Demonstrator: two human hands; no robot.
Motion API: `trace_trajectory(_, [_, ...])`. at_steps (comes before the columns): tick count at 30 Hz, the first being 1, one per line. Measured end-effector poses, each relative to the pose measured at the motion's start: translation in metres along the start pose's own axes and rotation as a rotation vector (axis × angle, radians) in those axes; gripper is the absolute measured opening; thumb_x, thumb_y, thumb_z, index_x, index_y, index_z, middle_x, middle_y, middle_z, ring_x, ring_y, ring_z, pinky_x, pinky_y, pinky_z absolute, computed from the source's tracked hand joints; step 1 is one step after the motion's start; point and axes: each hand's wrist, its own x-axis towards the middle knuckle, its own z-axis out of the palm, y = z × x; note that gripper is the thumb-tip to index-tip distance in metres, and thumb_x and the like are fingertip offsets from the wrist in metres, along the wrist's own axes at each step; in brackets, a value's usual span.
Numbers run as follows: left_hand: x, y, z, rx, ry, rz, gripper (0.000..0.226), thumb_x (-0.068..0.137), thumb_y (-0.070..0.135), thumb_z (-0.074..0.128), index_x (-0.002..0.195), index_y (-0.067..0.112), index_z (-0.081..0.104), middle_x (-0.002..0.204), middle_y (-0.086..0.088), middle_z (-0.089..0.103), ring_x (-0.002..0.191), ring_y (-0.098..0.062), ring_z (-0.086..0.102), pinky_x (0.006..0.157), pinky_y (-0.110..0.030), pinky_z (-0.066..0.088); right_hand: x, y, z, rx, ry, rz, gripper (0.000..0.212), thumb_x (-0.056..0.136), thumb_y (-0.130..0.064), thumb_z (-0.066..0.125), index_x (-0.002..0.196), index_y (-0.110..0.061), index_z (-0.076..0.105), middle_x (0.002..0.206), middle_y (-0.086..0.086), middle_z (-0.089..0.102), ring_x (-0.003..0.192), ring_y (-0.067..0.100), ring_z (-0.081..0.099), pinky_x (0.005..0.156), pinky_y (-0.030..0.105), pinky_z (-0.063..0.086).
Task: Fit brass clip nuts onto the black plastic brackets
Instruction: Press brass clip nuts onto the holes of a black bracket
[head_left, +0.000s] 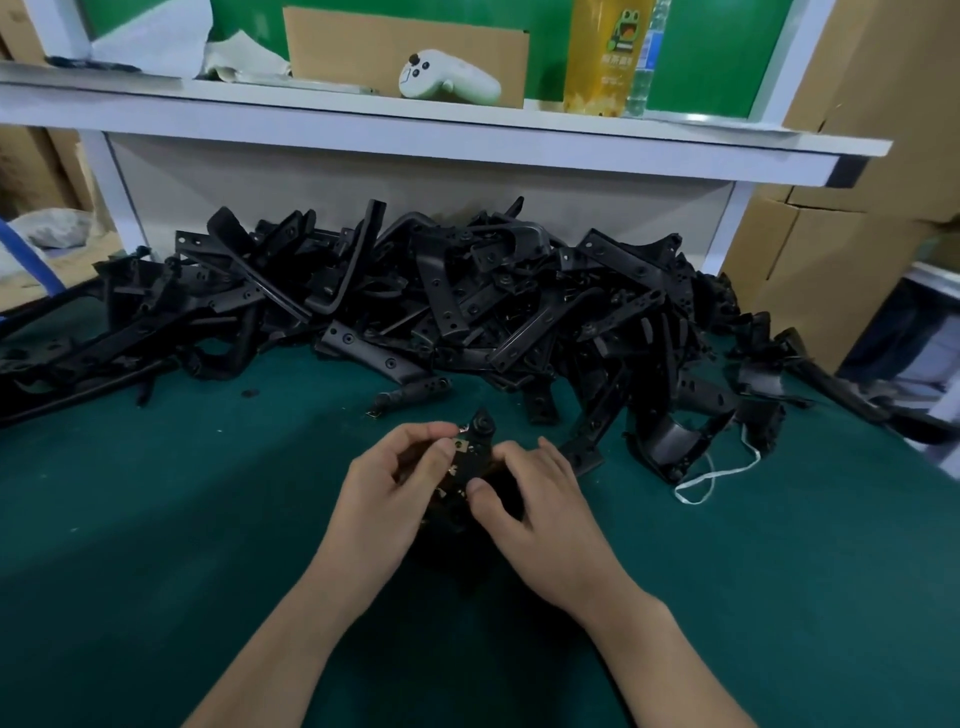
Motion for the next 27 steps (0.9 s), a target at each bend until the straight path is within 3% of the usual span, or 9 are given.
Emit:
trace_trajectory(6, [-0.0018, 0.0009, 0.0003, 0.003, -0.012, 0.003, 0.023, 0.101, 0.023, 0.059, 0.098, 0.038, 0.076, 0.089, 0.007, 0.077, 0.080, -0.007, 0.071, 0.067, -0.018, 0.055, -0.0007, 0.0005, -0.0023, 0.003, -0.012, 0.009, 0.033, 0.092, -0.056, 0.037, 0.097, -0.026, 0.049, 0.084, -0.021, 0.050, 0.094, 0.004, 0.048, 0.121, 0.025, 0.013])
trace_trajectory(15, [0.0014, -0.0023, 0.0029, -0.034, 0.013, -0.028, 0.013, 0.099, 0.022, 0.063, 0.102, 0.029, 0.074, 0.090, 0.008, 0.077, 0.082, -0.004, 0.071, 0.068, -0.016, 0.054, 0.0012, 0.0049, -0.0027, -0.004, -0.013, 0.003, 0.028, 0.093, -0.056, 0.037, 0.093, -0.030, 0.047, 0.083, -0.022, 0.051, 0.093, -0.001, 0.048, 0.121, 0.029, 0.016])
trace_trajectory(20, [0.0031, -0.0034, 0.0022, -0.088, 0.032, -0.064, 0.009, 0.097, 0.022, 0.065, 0.098, 0.022, 0.074, 0.088, 0.004, 0.077, 0.078, -0.006, 0.069, 0.073, -0.025, 0.058, 0.0004, 0.0050, 0.0003, -0.001, -0.010, 0.005, 0.028, 0.093, -0.057, 0.037, 0.091, -0.031, 0.047, 0.084, -0.019, 0.054, 0.100, -0.006, 0.046, 0.120, 0.022, 0.013])
trace_trajectory(27, [0.0038, -0.0042, 0.0025, -0.073, 0.028, -0.048, 0.007, 0.095, 0.019, 0.068, 0.095, 0.021, 0.074, 0.088, 0.009, 0.077, 0.081, 0.000, 0.069, 0.072, -0.014, 0.053, -0.0009, 0.0039, 0.0022, 0.006, -0.039, 0.023, 0.024, 0.090, -0.059, 0.037, 0.082, -0.037, 0.038, 0.083, -0.021, 0.051, 0.104, -0.010, 0.043, 0.118, 0.021, 0.016])
